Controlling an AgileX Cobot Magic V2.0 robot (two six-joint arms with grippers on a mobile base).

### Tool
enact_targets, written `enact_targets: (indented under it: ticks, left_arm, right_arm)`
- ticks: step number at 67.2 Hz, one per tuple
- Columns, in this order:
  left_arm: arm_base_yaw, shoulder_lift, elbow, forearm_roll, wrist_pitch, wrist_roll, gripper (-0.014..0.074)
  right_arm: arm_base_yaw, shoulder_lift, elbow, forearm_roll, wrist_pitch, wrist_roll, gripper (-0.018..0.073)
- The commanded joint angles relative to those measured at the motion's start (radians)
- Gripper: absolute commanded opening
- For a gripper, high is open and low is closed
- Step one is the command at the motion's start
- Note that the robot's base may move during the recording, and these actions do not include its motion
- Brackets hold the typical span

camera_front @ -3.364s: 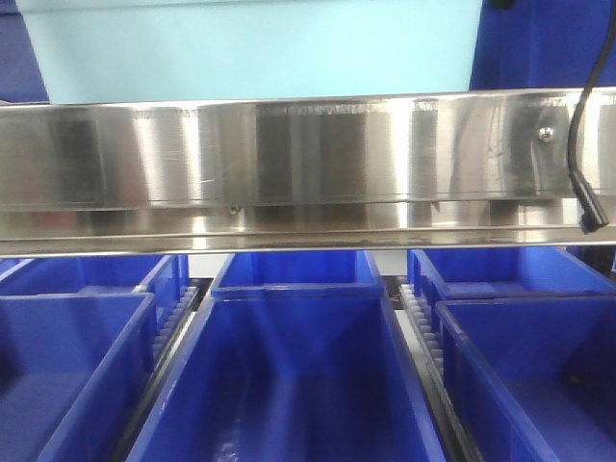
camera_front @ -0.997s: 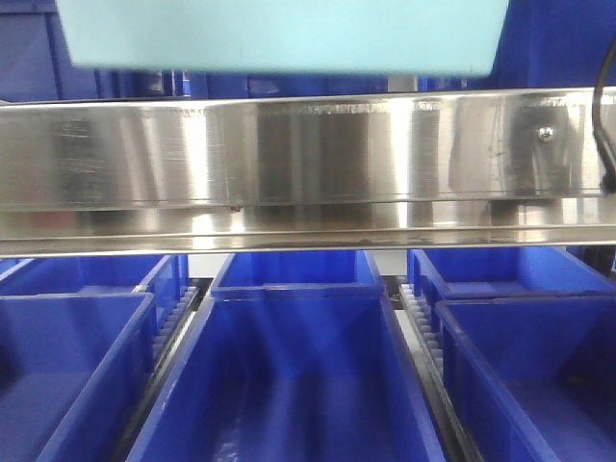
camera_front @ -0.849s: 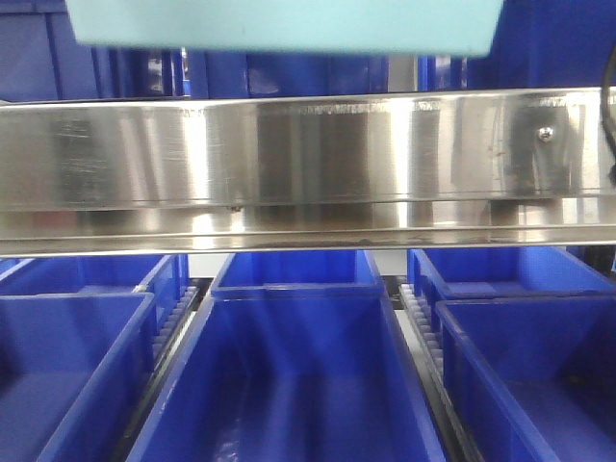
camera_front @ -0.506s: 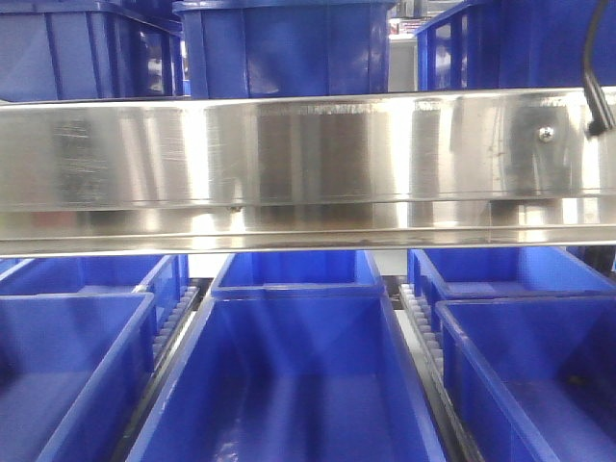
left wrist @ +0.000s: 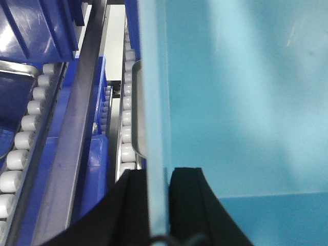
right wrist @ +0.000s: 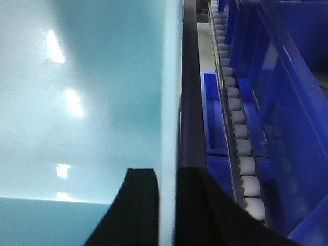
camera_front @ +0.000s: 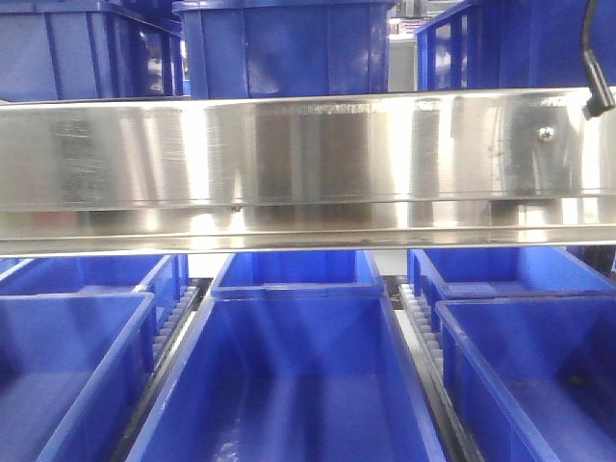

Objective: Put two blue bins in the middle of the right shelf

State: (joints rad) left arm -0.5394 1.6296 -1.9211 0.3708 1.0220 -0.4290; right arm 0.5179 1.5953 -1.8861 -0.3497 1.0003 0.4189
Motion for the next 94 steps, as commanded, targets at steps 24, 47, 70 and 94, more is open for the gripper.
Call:
enact_targets:
  ticks: [24, 47, 70, 94]
  left_arm:
    - [0.008, -0.021, -0.015, 0.081, -0.079, -0.099, -0.0111]
    - [0.017, -0.021, -0.015, 0.085, -0.107, -0.107, -0.0111]
    - [0.022, -0.021, -0.018, 0.085, -0.125, -0.107, -0.0111]
    - [0.022, -0.021, -0.018, 0.086, -0.117, -0.107, -0.0111]
  right_arm:
    - [0.005, -0.013, -0.020, -0.019, -0.192, -0.010, -0.0163]
    - [0.005, -0.013, -0.020, -0.019, -0.203, -0.010, -0.0163]
    - [0.005, -0.013, -0.020, -0.019, -0.217, -0.010, -0.0163]
    - [0.005, -0.013, -0.020, -0.019, -0.249, 0.009, -0.0163]
